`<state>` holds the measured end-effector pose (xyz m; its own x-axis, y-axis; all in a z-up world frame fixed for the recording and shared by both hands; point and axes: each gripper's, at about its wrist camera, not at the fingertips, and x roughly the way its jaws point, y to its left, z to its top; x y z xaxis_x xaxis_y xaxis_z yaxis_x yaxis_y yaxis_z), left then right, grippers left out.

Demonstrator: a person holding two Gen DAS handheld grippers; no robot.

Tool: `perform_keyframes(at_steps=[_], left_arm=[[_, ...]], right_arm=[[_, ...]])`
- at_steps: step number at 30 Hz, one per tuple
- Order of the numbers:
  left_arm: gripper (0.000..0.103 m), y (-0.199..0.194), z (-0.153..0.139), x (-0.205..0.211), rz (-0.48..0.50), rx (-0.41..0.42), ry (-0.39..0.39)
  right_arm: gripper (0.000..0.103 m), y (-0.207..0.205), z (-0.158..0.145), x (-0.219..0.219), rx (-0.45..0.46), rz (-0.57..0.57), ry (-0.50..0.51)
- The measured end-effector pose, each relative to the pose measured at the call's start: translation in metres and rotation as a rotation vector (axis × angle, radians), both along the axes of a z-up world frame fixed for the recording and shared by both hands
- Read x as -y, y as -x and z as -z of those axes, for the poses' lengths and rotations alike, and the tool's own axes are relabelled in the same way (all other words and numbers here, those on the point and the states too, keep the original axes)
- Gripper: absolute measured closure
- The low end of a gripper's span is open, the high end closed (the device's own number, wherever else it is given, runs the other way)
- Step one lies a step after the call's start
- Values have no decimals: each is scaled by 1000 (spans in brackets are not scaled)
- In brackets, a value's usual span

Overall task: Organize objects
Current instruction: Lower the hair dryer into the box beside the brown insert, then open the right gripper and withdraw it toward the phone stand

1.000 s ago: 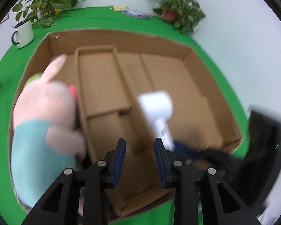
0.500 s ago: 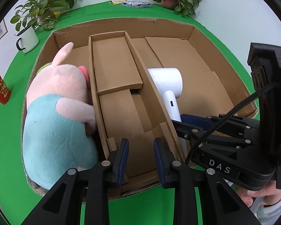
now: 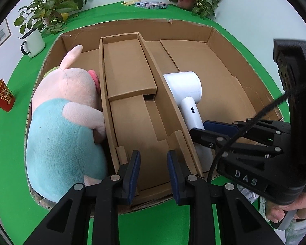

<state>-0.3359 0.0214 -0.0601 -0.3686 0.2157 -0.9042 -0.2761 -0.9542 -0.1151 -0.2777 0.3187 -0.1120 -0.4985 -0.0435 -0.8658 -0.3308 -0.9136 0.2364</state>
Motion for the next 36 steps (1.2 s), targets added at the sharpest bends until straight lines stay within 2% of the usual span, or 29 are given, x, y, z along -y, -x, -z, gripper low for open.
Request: perform_keyframes(at_steps=[3, 10, 16, 23, 24, 25, 26, 27, 28, 29, 31, 32, 33, 34, 36], left_arm=[[76, 1, 0, -1, 0, -3, -3], [76, 0, 1, -2, 3, -1, 1], [76, 0, 1, -2, 9, 2, -2], [76, -3, -5, 0, 11, -23, -14], [76, -8, -10, 0, 6, -60, -5], [73, -11, -15, 0, 2, -92, 5], [71, -19, -25, -1, -5, -162, 32], [65, -26, -33, -1, -8, -208, 42], [55, -35, -43, -2, -7, -267, 43], [48, -47, -54, -2, -7, -333, 34], [13, -72, -77, -2, -32, -477, 13], [6, -86, -86, -2, -51, -555, 1], [1, -101, -95, -3, -68, -629, -13], [1, -110, -99, -5, -74, -666, -16], [1, -128, -104, -14, -76, -700, -3]], right_arm=[[77, 2, -2, -5, -18, 23, 29], [77, 12, 4, 1, -13, 16, -58], [78, 9, 2, 4, -11, 3, -87], [75, 7, -1, -1, -34, 20, -61], [67, 3, -5, -1, -54, 28, -85], [51, -3, -12, 2, -83, 36, -132], [42, -12, -23, 6, -129, 41, -195], [27, -20, -32, 11, -173, 44, -243], [22, -32, -41, 17, -221, 49, -304], [22, -45, -49, 25, -265, 61, -378], [19, -67, -56, 37, -319, 85, -465], [19, -78, -57, 42, -345, 99, -484], [19, -87, -57, 45, -362, 106, -488], [19, -98, -55, 49, -379, 115, -492], [19, -109, -55, 50, -390, 145, -489]])
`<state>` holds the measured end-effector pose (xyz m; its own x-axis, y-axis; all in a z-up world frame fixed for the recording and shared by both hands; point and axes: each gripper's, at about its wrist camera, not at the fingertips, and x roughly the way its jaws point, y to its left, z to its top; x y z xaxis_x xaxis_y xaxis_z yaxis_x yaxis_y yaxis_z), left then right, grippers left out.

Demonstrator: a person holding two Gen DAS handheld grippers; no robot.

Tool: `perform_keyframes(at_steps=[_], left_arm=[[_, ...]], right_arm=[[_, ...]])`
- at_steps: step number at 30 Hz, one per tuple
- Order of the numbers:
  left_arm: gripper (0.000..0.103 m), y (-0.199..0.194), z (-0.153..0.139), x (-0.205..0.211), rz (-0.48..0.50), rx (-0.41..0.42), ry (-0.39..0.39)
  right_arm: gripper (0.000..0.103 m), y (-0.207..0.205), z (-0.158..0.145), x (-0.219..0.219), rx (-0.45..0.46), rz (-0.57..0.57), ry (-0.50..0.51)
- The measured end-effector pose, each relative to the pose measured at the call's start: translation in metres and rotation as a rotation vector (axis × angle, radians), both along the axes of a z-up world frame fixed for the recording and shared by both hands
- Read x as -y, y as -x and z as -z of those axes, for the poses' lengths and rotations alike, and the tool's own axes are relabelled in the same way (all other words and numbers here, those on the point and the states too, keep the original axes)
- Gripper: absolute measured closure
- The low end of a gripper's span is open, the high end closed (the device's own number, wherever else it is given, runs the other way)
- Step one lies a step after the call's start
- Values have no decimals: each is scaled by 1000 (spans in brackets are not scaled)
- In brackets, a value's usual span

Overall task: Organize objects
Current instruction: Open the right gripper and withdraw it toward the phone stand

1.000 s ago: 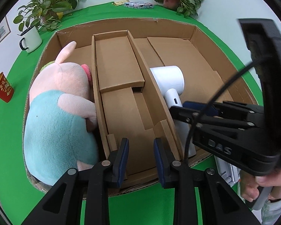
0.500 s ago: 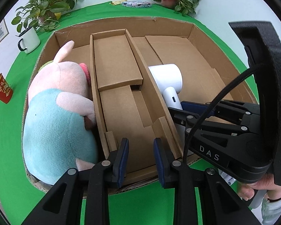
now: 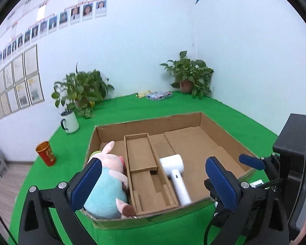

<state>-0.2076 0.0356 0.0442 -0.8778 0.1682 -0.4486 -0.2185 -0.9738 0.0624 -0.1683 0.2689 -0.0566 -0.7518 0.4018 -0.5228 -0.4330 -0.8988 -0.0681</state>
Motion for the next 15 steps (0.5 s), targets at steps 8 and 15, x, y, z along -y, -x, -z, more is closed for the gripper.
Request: perform_keyframes(at_steps=[8, 15], left_arm=[[1, -40, 4, -17, -31, -9, -72], [1, -50, -2, -15, -107, -15, -101]], right_arm=[[19, -50, -4, -7, -39, 73, 32], [19, -70, -9, 1, -77, 38, 46]])
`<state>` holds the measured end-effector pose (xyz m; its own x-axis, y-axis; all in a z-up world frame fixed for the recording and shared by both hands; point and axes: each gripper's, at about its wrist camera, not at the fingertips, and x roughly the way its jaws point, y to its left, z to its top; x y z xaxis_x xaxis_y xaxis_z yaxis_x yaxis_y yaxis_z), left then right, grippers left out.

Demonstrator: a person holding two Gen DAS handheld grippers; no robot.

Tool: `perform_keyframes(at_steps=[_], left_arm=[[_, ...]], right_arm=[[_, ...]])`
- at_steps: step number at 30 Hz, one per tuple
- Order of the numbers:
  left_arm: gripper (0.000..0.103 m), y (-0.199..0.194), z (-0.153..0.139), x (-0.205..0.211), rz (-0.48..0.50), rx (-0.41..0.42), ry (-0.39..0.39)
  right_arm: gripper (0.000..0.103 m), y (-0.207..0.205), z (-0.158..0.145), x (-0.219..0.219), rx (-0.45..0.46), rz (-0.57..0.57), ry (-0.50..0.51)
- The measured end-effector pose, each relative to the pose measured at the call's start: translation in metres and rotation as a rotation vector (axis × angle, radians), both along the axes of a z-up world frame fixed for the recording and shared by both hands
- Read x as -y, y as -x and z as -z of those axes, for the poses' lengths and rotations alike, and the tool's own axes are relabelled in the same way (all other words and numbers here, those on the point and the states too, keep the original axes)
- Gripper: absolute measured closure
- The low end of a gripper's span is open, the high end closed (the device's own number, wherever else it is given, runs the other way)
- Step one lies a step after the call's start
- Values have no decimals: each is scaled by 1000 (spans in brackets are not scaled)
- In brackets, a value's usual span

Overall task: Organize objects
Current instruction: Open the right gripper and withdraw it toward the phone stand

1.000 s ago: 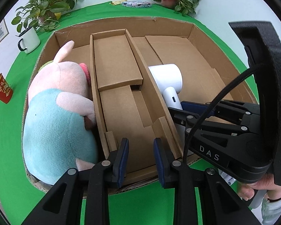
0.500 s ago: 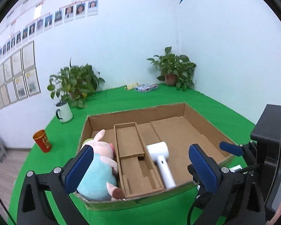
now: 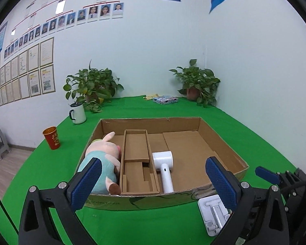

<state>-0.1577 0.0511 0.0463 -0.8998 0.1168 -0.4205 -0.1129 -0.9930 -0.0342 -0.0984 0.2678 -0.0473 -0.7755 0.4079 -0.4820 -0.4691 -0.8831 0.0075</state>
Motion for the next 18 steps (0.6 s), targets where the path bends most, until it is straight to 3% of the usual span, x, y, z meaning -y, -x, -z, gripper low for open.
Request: perform_keyframes(at_steps=[18], left_arm=[[1, 8, 7, 11, -13, 47, -5]], right_arm=[[19, -4, 1, 10, -9, 1, -13]])
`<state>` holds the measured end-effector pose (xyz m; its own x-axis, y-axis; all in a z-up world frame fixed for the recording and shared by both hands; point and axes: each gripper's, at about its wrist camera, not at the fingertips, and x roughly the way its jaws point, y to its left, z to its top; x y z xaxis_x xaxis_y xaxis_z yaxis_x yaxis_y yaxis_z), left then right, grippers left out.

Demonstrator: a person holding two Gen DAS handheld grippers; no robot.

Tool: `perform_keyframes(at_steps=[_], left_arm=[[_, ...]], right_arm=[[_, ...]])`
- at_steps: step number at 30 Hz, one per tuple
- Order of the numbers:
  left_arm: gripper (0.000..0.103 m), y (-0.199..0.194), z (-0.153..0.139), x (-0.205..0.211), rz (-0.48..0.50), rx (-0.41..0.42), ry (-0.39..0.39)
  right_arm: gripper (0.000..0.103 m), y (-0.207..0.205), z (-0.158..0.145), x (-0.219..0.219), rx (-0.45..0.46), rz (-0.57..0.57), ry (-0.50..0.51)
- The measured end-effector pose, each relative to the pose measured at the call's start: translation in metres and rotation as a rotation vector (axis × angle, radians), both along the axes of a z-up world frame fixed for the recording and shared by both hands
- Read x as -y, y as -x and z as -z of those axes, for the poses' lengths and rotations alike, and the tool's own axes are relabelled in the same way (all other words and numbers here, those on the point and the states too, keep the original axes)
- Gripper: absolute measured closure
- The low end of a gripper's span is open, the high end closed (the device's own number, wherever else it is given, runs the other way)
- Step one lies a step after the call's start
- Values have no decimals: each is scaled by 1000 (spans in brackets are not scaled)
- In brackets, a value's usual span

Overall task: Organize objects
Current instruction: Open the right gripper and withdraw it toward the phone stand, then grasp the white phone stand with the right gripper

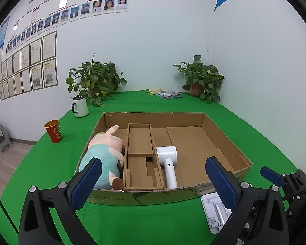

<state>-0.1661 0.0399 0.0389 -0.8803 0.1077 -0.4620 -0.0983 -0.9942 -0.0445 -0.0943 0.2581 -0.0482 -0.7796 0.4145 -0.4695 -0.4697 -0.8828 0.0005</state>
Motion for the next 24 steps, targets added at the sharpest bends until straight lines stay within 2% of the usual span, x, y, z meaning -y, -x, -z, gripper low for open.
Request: perform_keyframes(at_steps=[2, 5, 7, 8, 10, 13, 18, 22, 24], left_arm=[[2, 2, 5, 0, 9, 9, 2], [16, 5, 11, 1, 31, 26, 9], [31, 8, 20, 1, 65, 60, -8], [32, 9, 25, 3, 85, 77, -27], [32, 11, 38, 5, 122, 119, -67], [28, 17, 61, 4, 169, 194, -113], [25, 31, 93, -3, 221, 302, -139], [25, 43, 118, -10, 264, 376, -151], [25, 49, 128, -12, 280, 397, -157]], right_arm=[[19, 0, 0, -1, 1, 2, -6], [19, -2, 3, -2, -6, -16, 8], [19, -4, 8, 2, -1, -76, 26], [19, -4, 14, 6, 12, -120, 39], [19, -4, 31, 17, 59, -200, 63], [19, -4, 53, 22, 113, -247, 131], [19, -8, 73, 9, 180, -207, 161], [19, -20, 84, -15, 229, -123, 129], [19, -23, 86, -29, 241, -84, 157]])
